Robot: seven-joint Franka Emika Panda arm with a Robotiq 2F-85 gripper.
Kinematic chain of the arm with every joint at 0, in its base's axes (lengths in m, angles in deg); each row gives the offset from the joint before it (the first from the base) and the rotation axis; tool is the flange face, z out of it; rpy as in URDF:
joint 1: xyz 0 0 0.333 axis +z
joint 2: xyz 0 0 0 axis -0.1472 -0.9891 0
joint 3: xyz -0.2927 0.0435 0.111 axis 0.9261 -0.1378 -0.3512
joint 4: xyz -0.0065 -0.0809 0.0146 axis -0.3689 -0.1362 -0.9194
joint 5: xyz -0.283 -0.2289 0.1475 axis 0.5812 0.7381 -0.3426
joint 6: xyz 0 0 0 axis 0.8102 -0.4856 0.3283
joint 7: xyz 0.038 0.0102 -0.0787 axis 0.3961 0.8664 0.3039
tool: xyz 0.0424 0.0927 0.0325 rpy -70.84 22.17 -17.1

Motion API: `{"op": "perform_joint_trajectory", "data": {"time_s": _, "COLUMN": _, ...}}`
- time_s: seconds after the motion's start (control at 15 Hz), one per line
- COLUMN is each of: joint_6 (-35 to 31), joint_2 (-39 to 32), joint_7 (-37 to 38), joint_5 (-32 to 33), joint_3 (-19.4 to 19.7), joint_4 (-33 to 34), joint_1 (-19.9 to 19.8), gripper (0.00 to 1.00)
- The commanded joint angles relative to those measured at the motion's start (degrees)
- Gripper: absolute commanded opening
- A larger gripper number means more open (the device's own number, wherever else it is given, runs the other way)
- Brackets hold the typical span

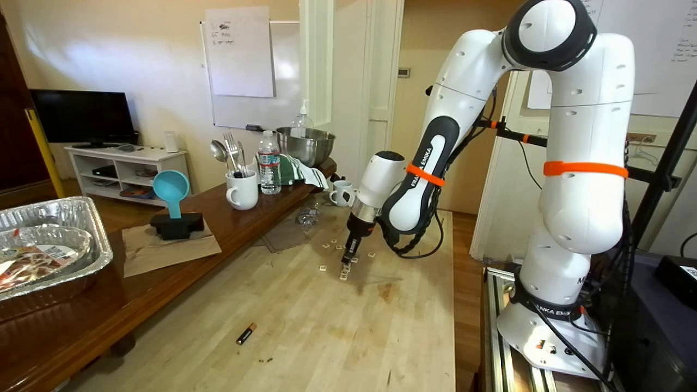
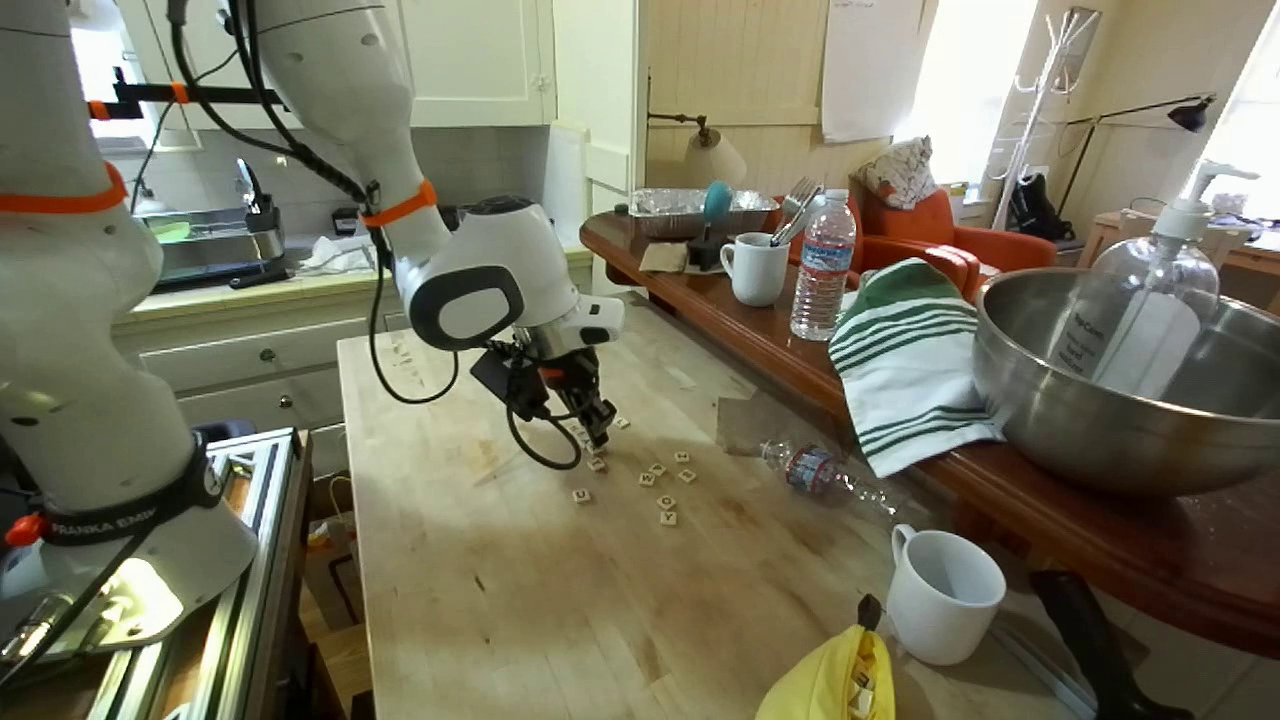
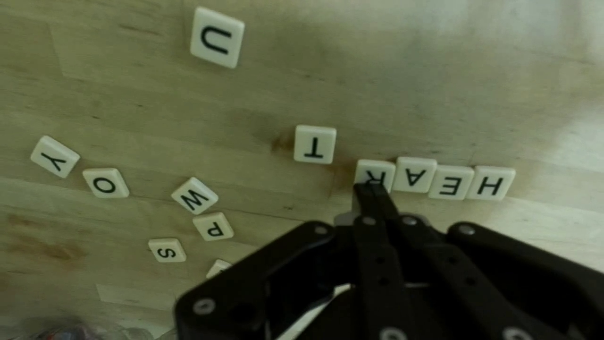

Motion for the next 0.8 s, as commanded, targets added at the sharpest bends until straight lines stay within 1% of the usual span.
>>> {"op": "perform_joint_trajectory", "data": {"time_s": 0.0, "joint_6": 1.43, "joint_2": 1.96, "joint_7": -1.12, "joint_5": 0.25, "joint_3": 0.00, "joint_4": -0.92, "joint_1": -1.44, "gripper": 0.00}}
{"op": "perform_joint_trajectory", "data": {"time_s": 0.07, "joint_6": 1.65, "joint_2": 2.26, "joint_7": -1.38, "joint_5": 0.54, "joint_3": 0.51, "joint_4": -1.04, "joint_1": -1.53, "gripper": 0.00}}
{"op": "perform_joint_trajectory", "data": {"time_s": 0.13, "joint_6": 1.59, "joint_2": 2.53, "joint_7": -1.77, "joint_5": 0.61, "joint_3": 2.36, "joint_4": -1.18, "joint_1": -0.26, "gripper": 0.00}}
{"op": "perform_joint_trajectory", "data": {"time_s": 0.4, "joint_6": 1.99, "joint_2": 2.12, "joint_7": -2.88, "joint_5": 1.32, "joint_3": 4.77, "joint_4": -1.20, "joint_1": 0.19, "gripper": 0.00}}
{"op": "perform_joint_trajectory", "data": {"time_s": 0.6, "joint_6": 2.80, "joint_2": 1.53, "joint_7": -3.38, "joint_5": 1.67, "joint_3": 5.65, "joint_4": -1.00, "joint_1": 0.48, "gripper": 0.00}}
{"op": "perform_joint_trajectory", "data": {"time_s": 0.73, "joint_6": 3.20, "joint_2": 1.28, "joint_7": -3.72, "joint_5": 1.40, "joint_3": 5.33, "joint_4": -1.08, "joint_1": 0.36, "gripper": 0.00}}
